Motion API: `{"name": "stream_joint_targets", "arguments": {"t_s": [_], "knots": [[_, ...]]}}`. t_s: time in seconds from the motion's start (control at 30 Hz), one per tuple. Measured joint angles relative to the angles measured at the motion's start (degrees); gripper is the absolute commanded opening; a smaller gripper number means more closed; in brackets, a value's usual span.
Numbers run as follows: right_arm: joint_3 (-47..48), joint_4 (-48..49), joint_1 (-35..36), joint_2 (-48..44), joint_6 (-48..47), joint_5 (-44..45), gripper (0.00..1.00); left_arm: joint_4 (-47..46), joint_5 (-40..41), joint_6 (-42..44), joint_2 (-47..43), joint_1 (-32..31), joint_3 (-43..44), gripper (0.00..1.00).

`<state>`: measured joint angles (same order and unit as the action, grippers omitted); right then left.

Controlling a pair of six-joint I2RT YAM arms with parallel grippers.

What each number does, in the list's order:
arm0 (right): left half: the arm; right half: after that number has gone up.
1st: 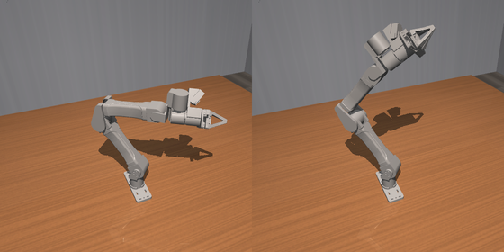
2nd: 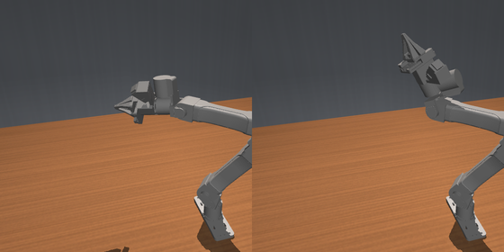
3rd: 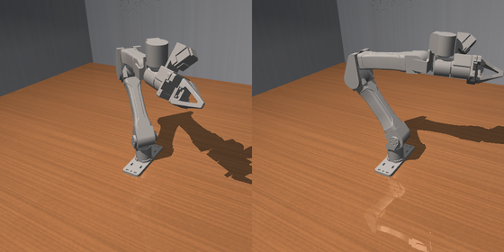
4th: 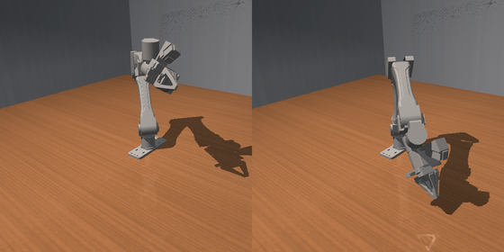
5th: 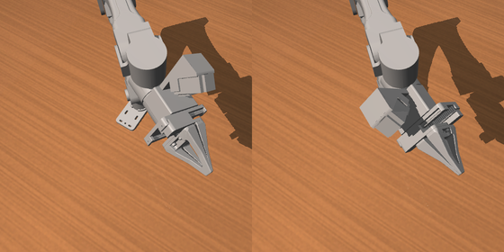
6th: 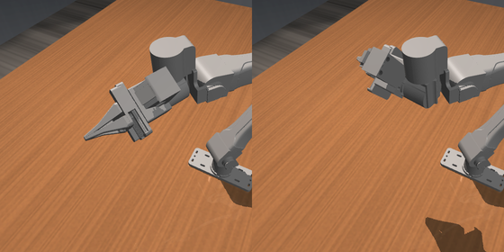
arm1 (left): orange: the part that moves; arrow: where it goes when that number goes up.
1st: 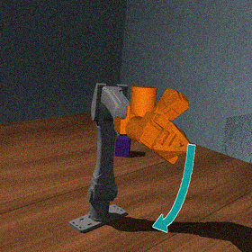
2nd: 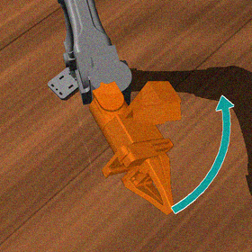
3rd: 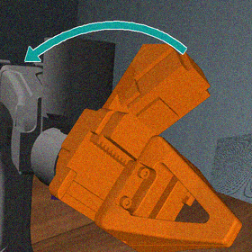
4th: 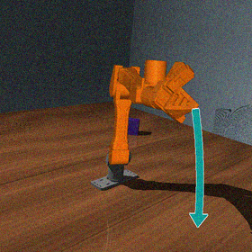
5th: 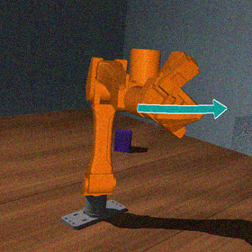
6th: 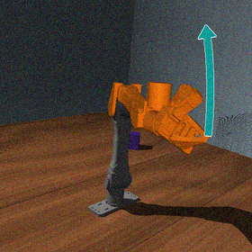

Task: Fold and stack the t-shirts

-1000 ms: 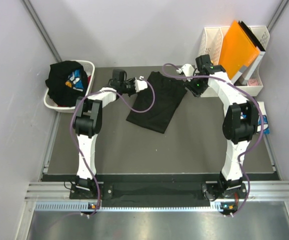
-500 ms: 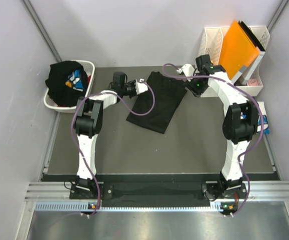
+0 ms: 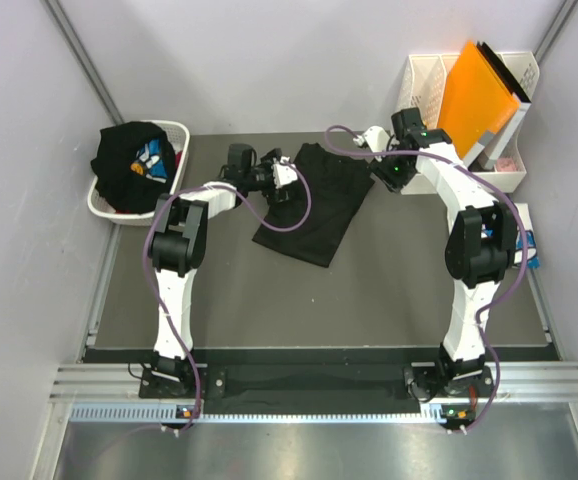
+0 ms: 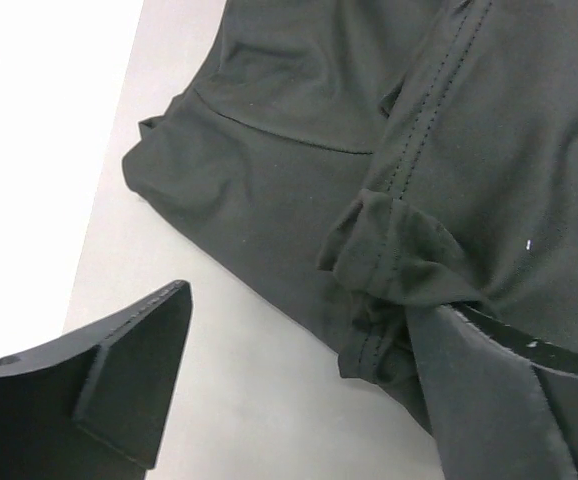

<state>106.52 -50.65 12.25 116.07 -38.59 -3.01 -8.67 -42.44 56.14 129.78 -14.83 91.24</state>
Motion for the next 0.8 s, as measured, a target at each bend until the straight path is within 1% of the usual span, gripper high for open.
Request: {"name": "stream_joint_targets", "arguments": {"t_s": [0.13,0.23,0.4,0.43,0.57,0.67,0.8], "knots": [[0.11,0.0,0.0,0.0,0.0,0.0,0.44,-2.73,1.01,-0.04,-0.28,-0.07,-2.21,0.95],[0.11,0.02,0.0,0.02,0.0,0.0,0.44,-6.43,3.41,0.0,-0.42,-0.28,-4.81,0.94],[0.11,0.04,0.0,0.02,0.0,-0.02,0.44,-16.5,11.89,1.27,-0.76,-1.62,-9.01,0.95],[0.11,0.04,0.0,0.02,0.0,-0.02,0.44,-18.71,14.93,1.42,-0.76,-2.03,-9.6,0.95],[0.11,0.04,0.0,0.02,0.0,-0.04,0.44,-24.59,23.26,1.25,-0.74,-2.67,-9.55,0.95],[0.11,0.04,0.0,0.02,0.0,-0.04,0.44,-26.95,27.19,0.63,-0.74,-2.12,-9.27,0.95],[0.11,0.02,0.0,0.02,0.0,-0.04,0.44,-28.24,29.31,0.72,-0.74,-1.66,-9.27,0.95]]}}
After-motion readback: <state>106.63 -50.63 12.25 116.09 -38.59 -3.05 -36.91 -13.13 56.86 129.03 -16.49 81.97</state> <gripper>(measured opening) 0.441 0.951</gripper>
